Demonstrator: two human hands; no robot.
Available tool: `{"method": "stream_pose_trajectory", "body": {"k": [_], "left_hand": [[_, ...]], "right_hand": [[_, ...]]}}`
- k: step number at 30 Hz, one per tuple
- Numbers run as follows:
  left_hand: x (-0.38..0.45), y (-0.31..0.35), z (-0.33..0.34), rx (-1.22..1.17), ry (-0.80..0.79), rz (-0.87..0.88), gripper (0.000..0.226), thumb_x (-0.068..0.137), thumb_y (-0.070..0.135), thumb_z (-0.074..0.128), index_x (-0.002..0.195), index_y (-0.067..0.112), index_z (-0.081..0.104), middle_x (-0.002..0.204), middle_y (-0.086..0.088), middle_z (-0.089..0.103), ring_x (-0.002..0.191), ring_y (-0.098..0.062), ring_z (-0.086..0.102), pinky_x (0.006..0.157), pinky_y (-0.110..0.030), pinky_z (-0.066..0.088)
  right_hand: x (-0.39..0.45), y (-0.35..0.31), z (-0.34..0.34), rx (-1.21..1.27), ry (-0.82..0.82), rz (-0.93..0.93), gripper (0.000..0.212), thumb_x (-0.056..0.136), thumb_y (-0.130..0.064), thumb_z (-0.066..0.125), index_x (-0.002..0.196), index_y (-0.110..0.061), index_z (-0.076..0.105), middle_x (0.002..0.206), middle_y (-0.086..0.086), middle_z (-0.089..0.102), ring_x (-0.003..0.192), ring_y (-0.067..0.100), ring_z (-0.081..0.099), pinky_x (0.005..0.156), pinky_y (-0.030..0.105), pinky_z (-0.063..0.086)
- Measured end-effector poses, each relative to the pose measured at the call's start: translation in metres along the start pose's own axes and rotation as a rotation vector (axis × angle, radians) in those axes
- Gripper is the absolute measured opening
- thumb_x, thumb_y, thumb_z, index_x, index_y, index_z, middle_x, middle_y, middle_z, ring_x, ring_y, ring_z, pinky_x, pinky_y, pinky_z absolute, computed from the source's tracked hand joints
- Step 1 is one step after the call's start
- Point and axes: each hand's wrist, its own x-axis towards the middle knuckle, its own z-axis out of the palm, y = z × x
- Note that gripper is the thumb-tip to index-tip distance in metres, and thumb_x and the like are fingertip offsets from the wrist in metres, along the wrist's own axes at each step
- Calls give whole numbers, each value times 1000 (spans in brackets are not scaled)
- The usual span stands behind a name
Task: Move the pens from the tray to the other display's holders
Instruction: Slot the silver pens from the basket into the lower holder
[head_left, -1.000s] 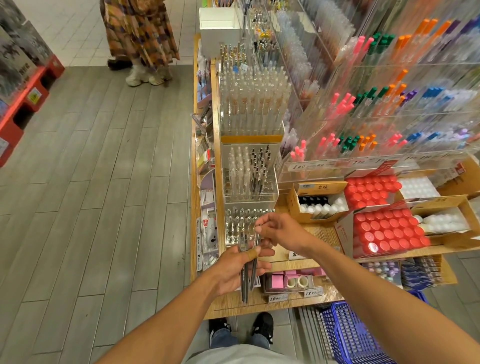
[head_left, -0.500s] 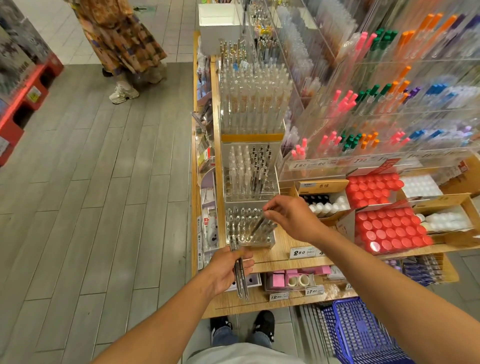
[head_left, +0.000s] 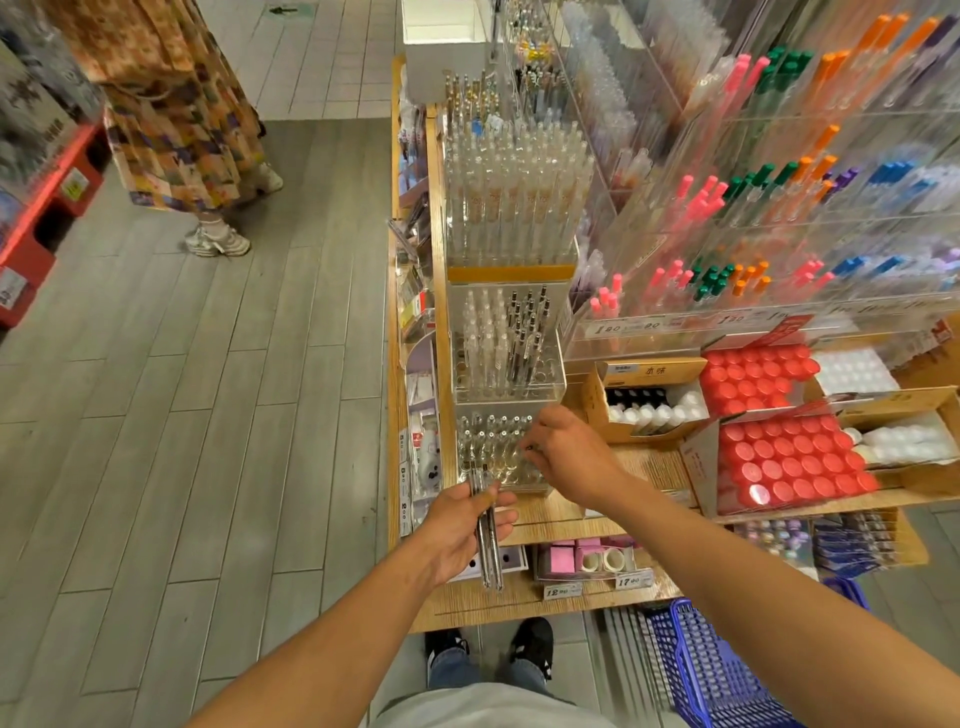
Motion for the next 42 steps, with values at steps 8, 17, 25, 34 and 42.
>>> {"method": "stream_pose_trajectory", "body": {"k": [8, 17, 25, 34, 42], "left_hand": [[-9, 7, 5, -94, -120, 77, 22, 98, 5, 56, 120, 6, 53, 102, -15, 76, 75, -22, 70, 65, -31, 59], [-16, 13, 10, -128, -266, 56, 28, 99, 9, 53, 124, -2, 57, 106, -22, 73, 81, -26, 71, 74, -33, 61], [-15, 9, 7, 310, -49, 238, 25, 104, 27, 46, 110, 17, 68, 119, 2, 63, 103, -11, 62, 90, -30, 51], [-6, 17, -1, 542, 310, 572, 13, 97, 16, 62, 107, 24, 62, 113, 0, 66, 93, -15, 62, 86, -40, 56], [1, 19, 6, 691, 388, 741, 26, 97, 7, 59, 122, 16, 59, 108, 5, 62, 84, -3, 58, 71, -11, 45]], "right_hand": [[-2, -13, -2, 221, -86, 124, 22, 91, -22, 63, 113, -18, 67, 95, -3, 64, 86, 13, 60, 79, 32, 51], [-6, -14, -9, 907, -248, 447, 21, 90, -16, 67, 107, -3, 65, 91, 3, 65, 69, 6, 69, 71, 23, 57], [-5, -10, -25, 809, 31, 439, 11, 87, -15, 70, 94, -13, 62, 88, 11, 68, 77, 24, 66, 70, 33, 58], [-15, -8, -7, 409, 127, 209, 21, 90, -21, 68, 109, -14, 63, 89, -6, 67, 76, -1, 60, 68, 6, 45], [-16, -12, 2, 292, 123, 170, 19, 92, -20, 64, 110, -14, 61, 91, -1, 68, 78, 11, 64, 70, 28, 55]]}}
